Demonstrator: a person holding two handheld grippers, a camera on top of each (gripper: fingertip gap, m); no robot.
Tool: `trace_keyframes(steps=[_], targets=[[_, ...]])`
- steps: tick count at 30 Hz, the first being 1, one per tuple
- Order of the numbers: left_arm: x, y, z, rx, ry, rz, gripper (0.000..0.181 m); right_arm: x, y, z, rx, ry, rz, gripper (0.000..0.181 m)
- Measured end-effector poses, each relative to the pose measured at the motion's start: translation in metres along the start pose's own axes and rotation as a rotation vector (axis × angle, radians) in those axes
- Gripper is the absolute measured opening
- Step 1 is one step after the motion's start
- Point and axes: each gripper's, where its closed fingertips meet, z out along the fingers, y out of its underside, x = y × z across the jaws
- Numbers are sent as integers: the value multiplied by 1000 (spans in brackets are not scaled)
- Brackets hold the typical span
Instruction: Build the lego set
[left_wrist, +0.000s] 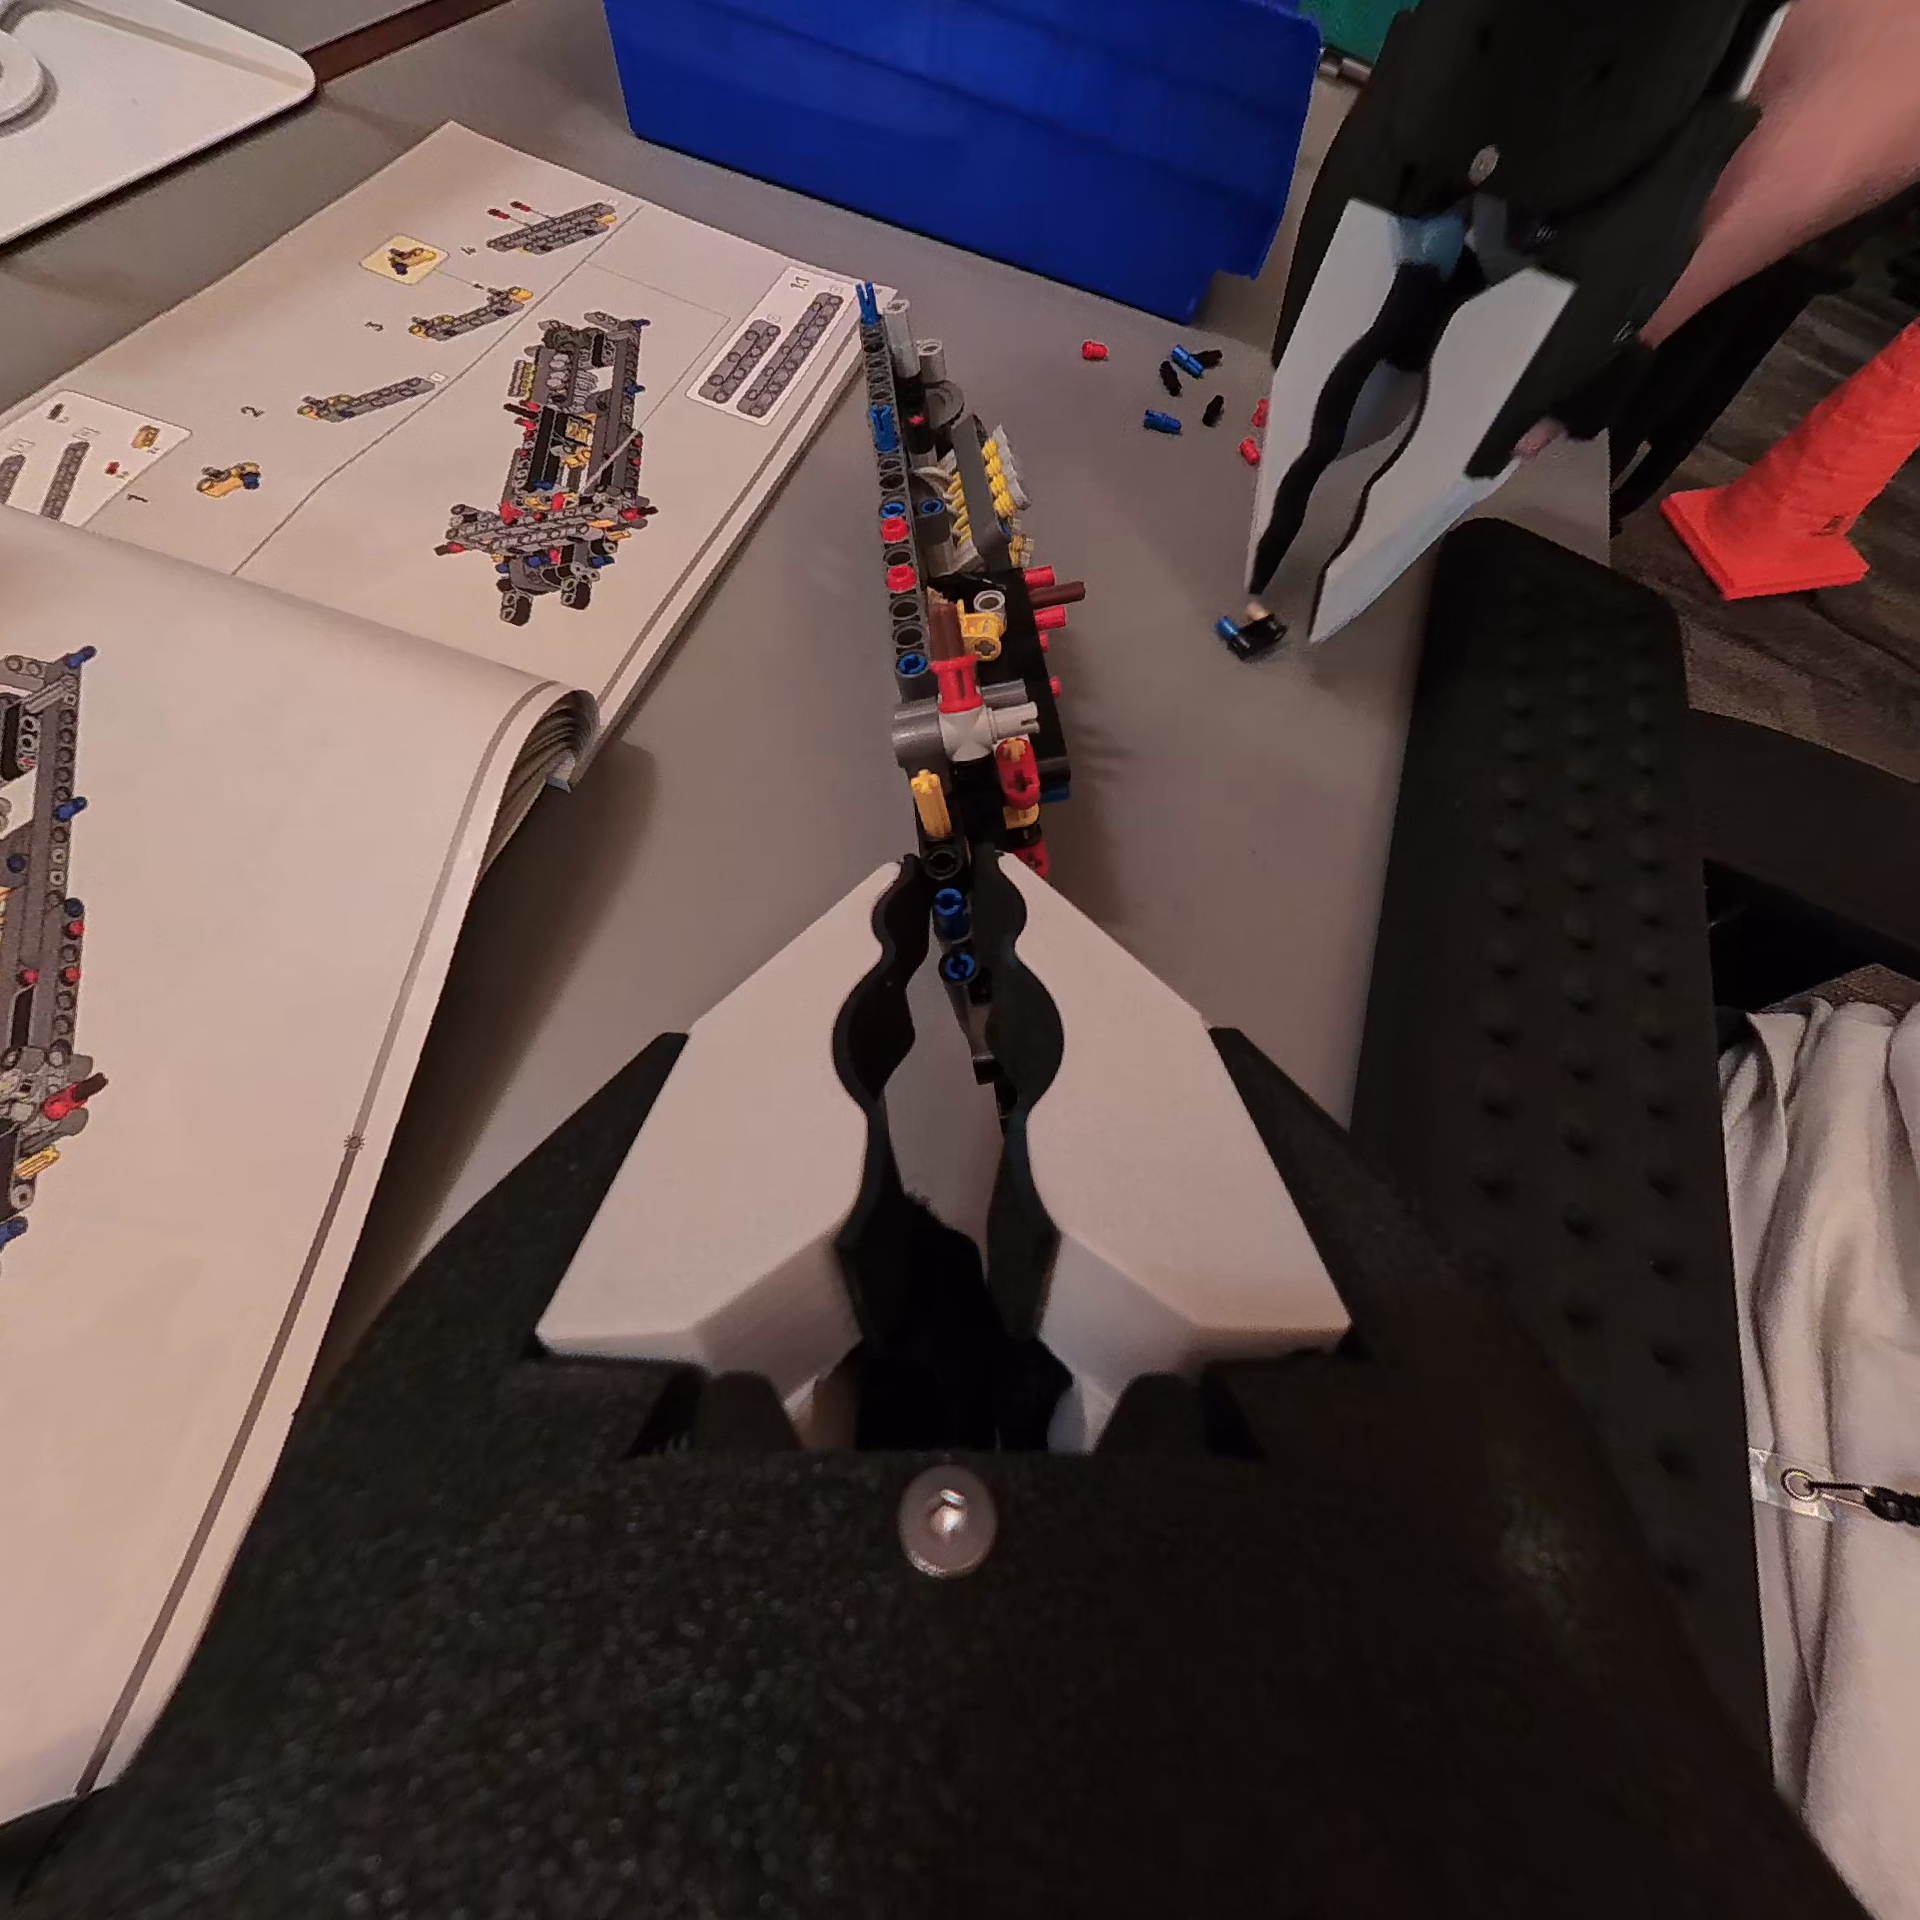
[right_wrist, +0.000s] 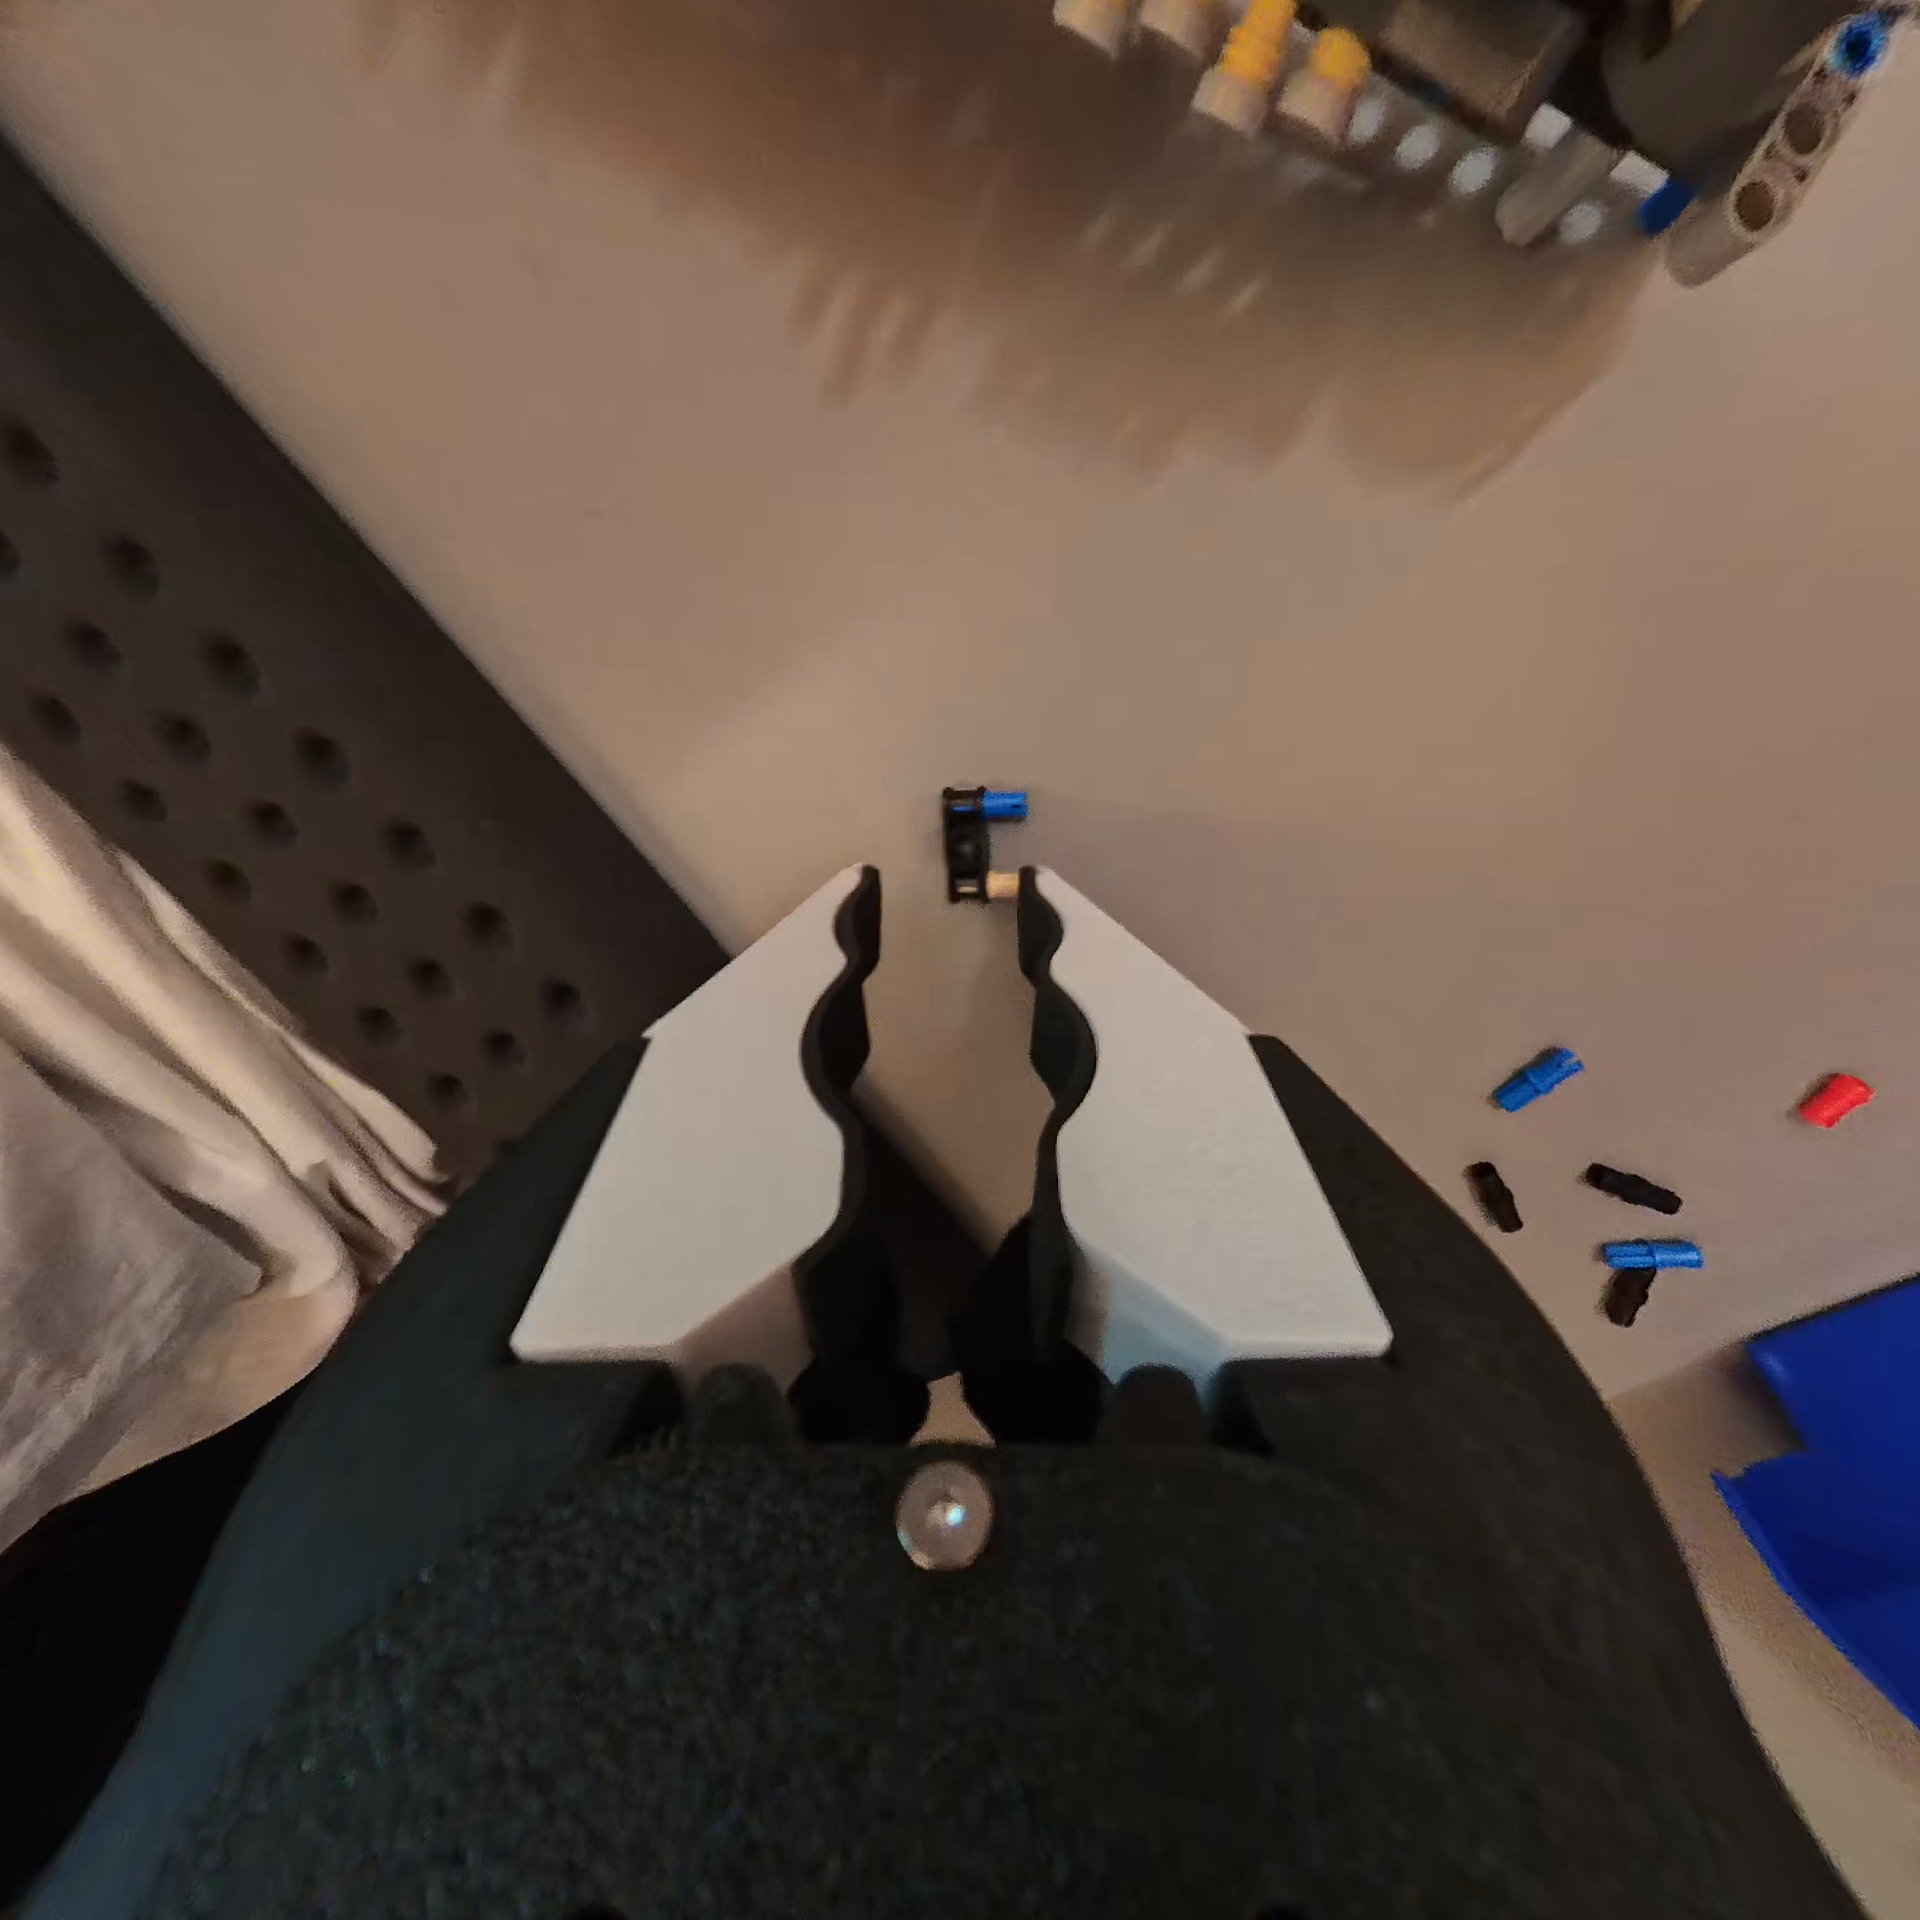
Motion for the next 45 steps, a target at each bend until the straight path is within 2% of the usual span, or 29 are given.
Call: trace_keyframes(steps=[5, 7, 9, 12, 14, 16, 21, 29, 32, 34, 39, 45], targets=[[0, 0, 0, -1, -1, 7, 6, 5, -14, -36, 176, 5, -136, 26], [1, 0, 0, 0, -2, 13, 6, 8, -11, -42, 220, 48, -210, 24], [1, 0, 0, 0, 0, 14, 6, 16, 5, -31, 188, 122, -221, 25], [2, 0, -1, 0, 2, 17, 6, 2, 15, -11, 253, -20, -48, 25], [3, 0, -1, 1, 8, 15, 6, -9, 10, -7, 349, -135, 71, 23], [4, 0, 0, 3, 14, 14, 6, -9, 8, -4, 406, -136, 107, 24], [8, -1, 1, 4, 29, 14, 6, -2, 6, 4, 414, -36, 75, 28], [6, 0, 1, 6, 23, 5, 6, -6, -22, 9, 442, -52, -11, 29], [6, 0, 1, 6, 24, 0, 6, -1, -16, 3, 448, 52, -71, 29], [6, 0, 1, 6, 27, 0, 6, 8, -5, 3, 421, 92, -29, 27], [7, 0, 1, 4, 28, 12, 6, 3, -9, -5, 526, -94, 261, 21], [8, 0, 0, 2, 30, 11, 6, 5, -12, 3, 493, -9, 364, 21]])
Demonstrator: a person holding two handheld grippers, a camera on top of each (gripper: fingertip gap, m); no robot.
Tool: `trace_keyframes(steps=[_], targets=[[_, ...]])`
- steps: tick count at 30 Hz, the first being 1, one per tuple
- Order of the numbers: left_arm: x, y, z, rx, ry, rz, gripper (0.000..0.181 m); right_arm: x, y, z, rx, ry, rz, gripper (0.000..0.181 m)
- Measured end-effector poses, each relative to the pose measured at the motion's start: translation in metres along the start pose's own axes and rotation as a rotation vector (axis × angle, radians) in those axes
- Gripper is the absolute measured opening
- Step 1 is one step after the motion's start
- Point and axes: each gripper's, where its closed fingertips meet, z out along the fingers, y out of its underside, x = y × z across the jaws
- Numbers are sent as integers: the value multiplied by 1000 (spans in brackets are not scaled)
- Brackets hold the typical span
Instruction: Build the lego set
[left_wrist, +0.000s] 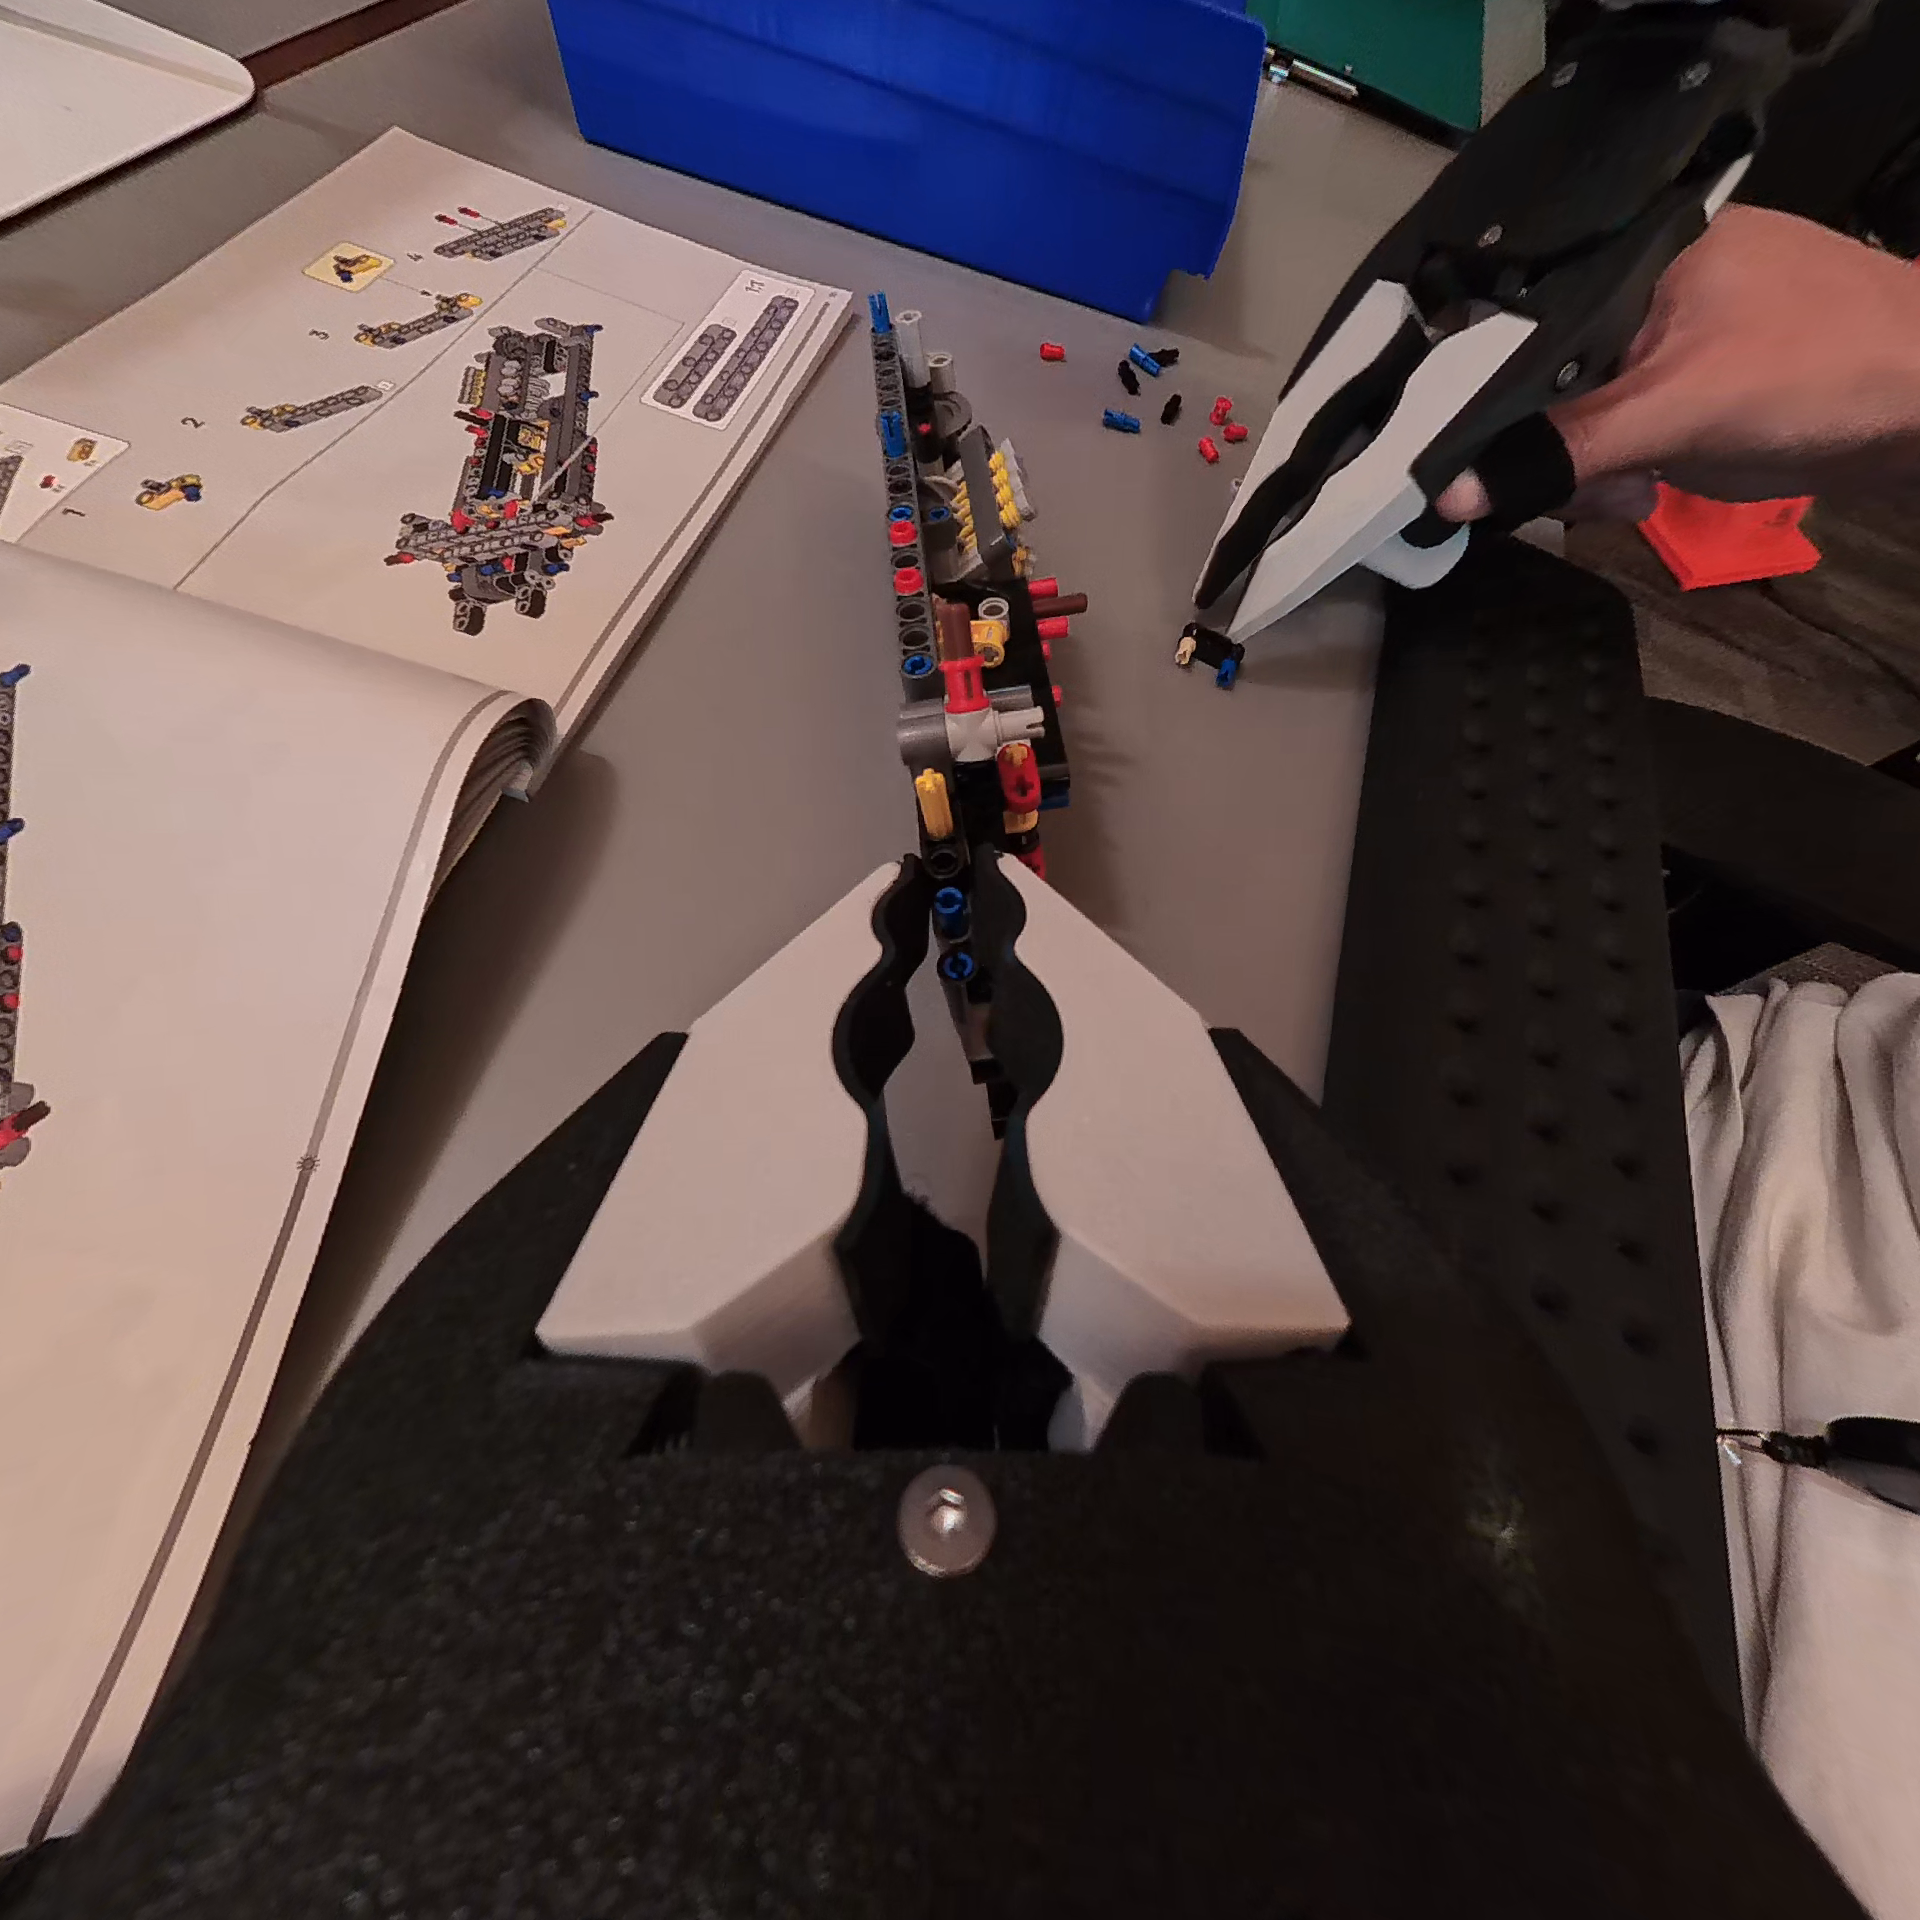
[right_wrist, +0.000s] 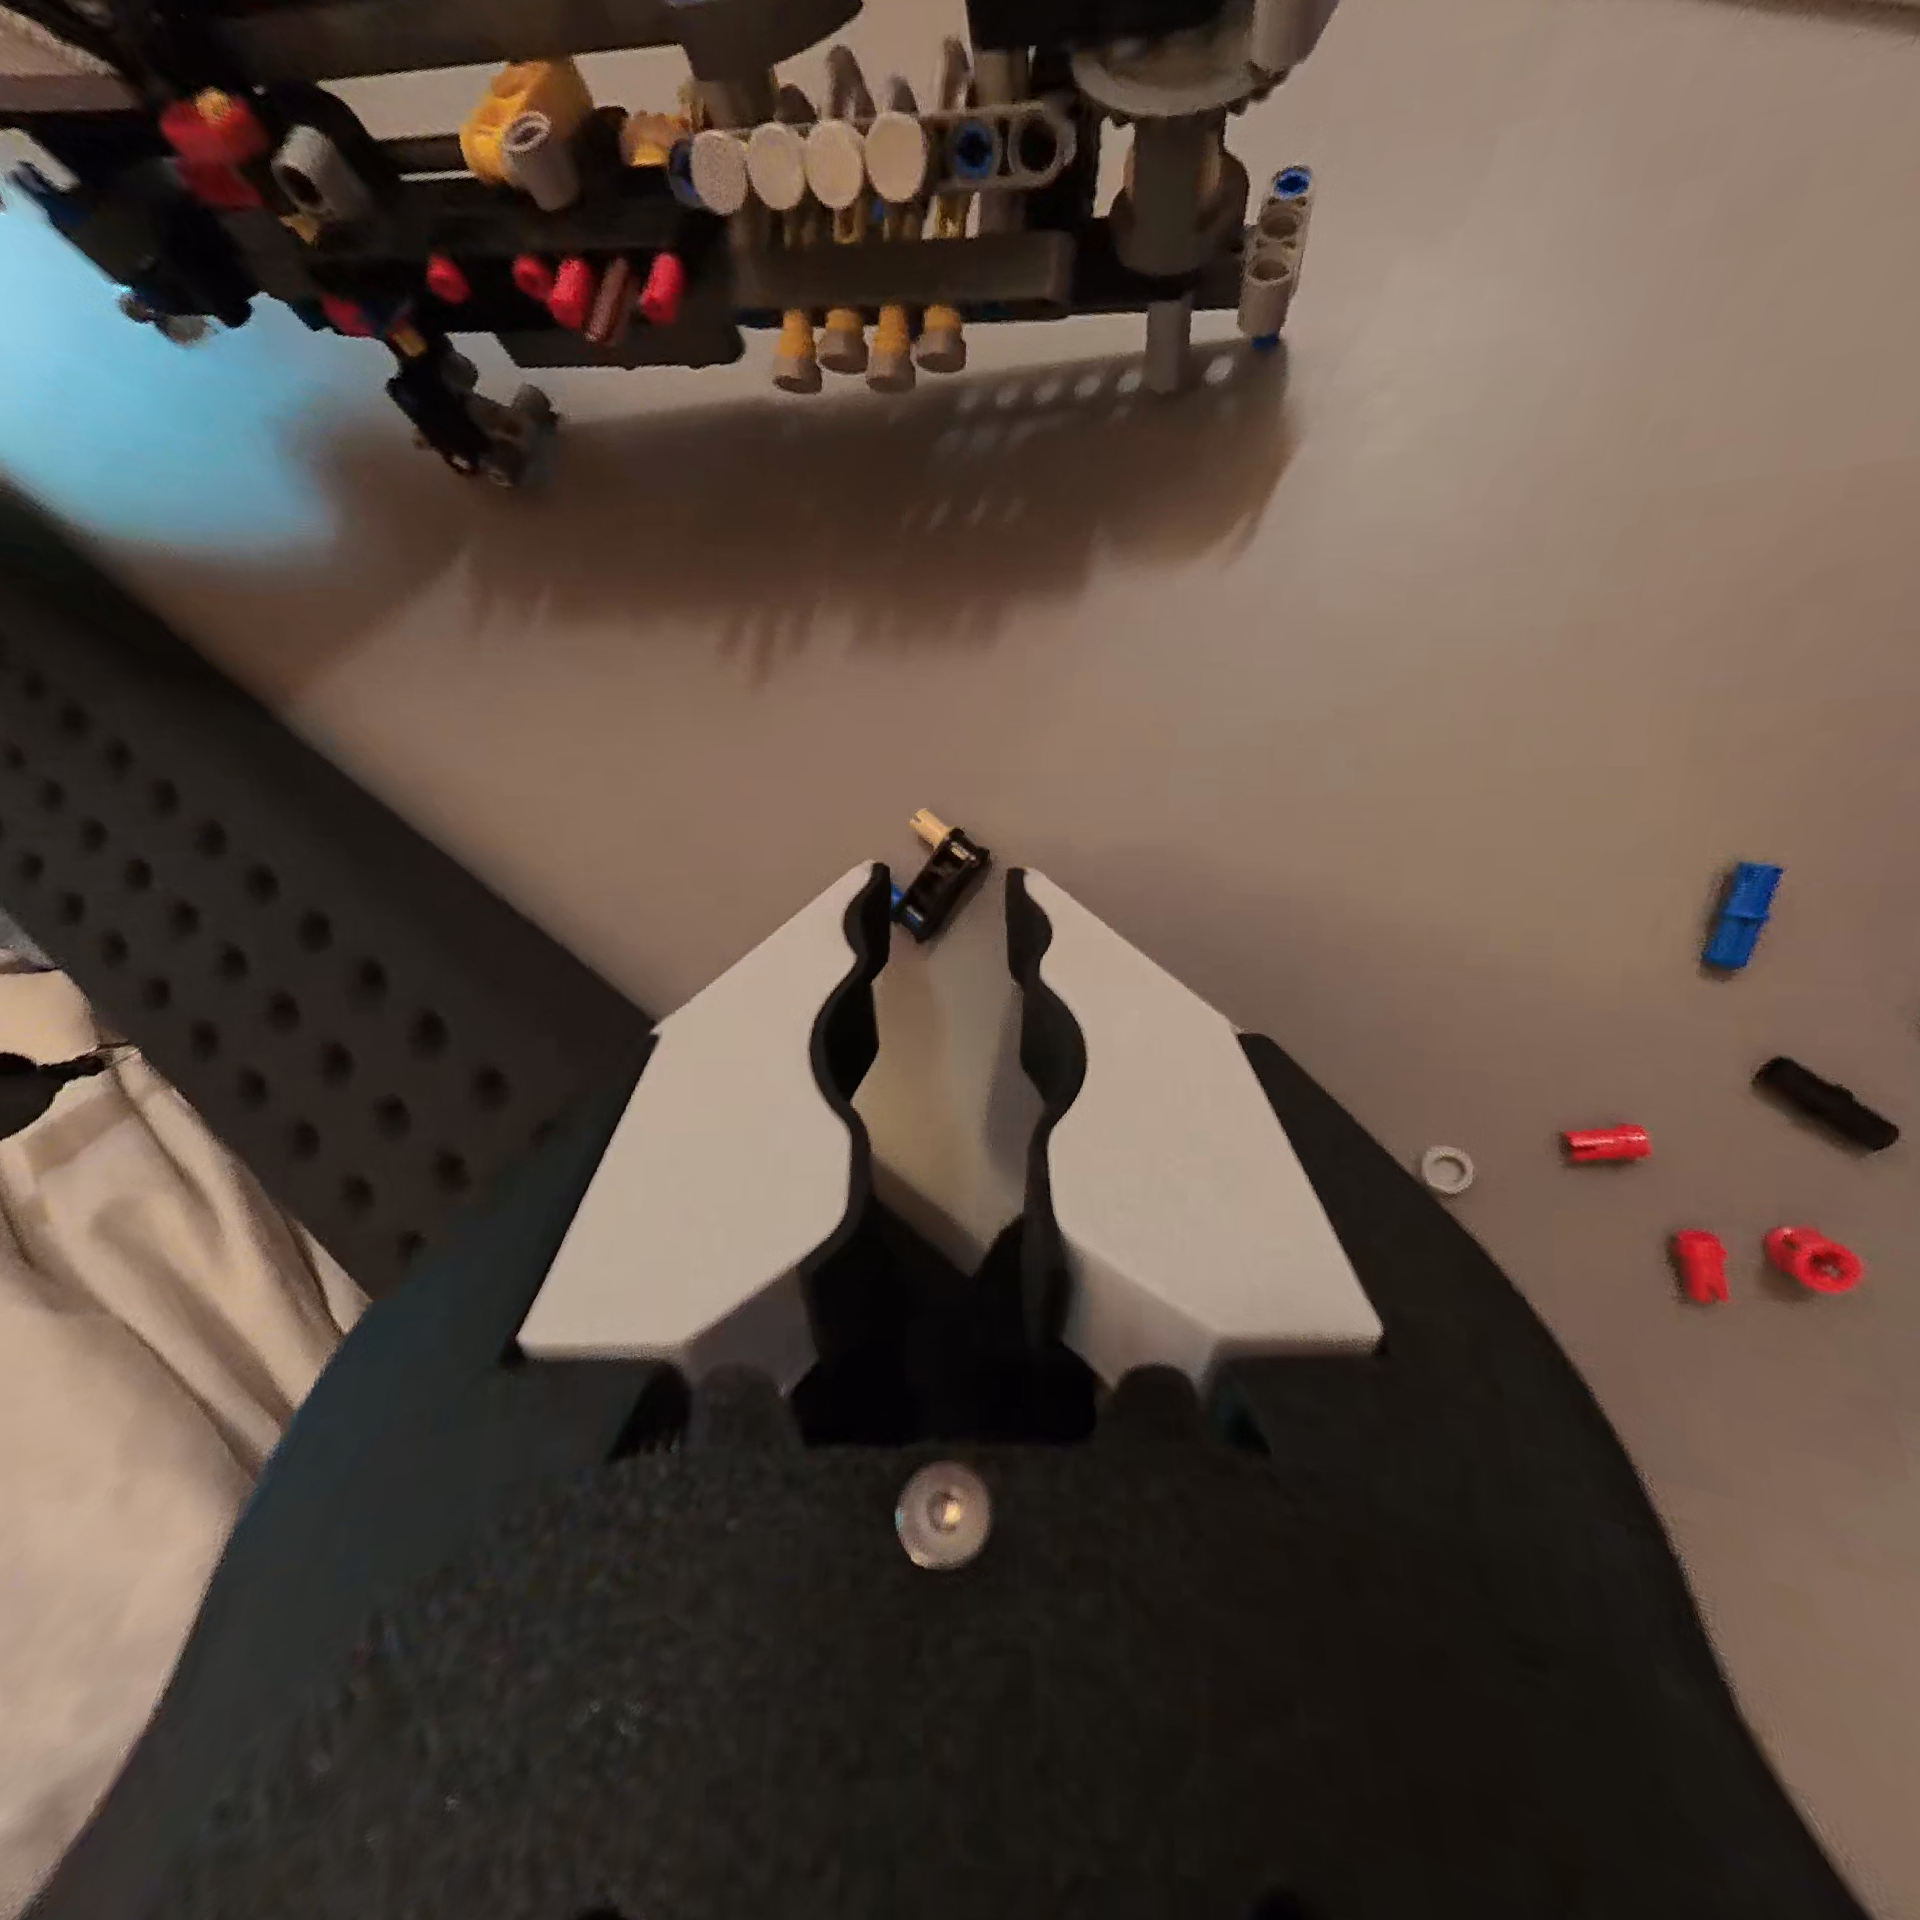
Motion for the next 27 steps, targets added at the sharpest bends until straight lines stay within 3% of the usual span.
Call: trace_keyframes(steps=[5, 9, 14, 16, 20, 27], targets=[[1, 0, 0, -1, 1, 5, 6, -2, 8, 7, -64, 146, -69, 7], [2, 0, 0, -2, 3, 9, 6, 8, 4, 4, -91, 322, -265, 7], [2, 0, 0, -3, -3, 17, 6, 55, -31, -21, 7, 863, -903, 7], [2, 0, 0, -3, -6, 20, 6, 61, -38, -22, 37, 984, -1155, 7], [2, 0, -1, -3, -8, 19, 6, 79, -39, -18, 60, 1030, -1328, 7], [1, 0, 0, -3, -5, 15, 6, 92, -39, -19, 51, 1075, -1416, 7]])
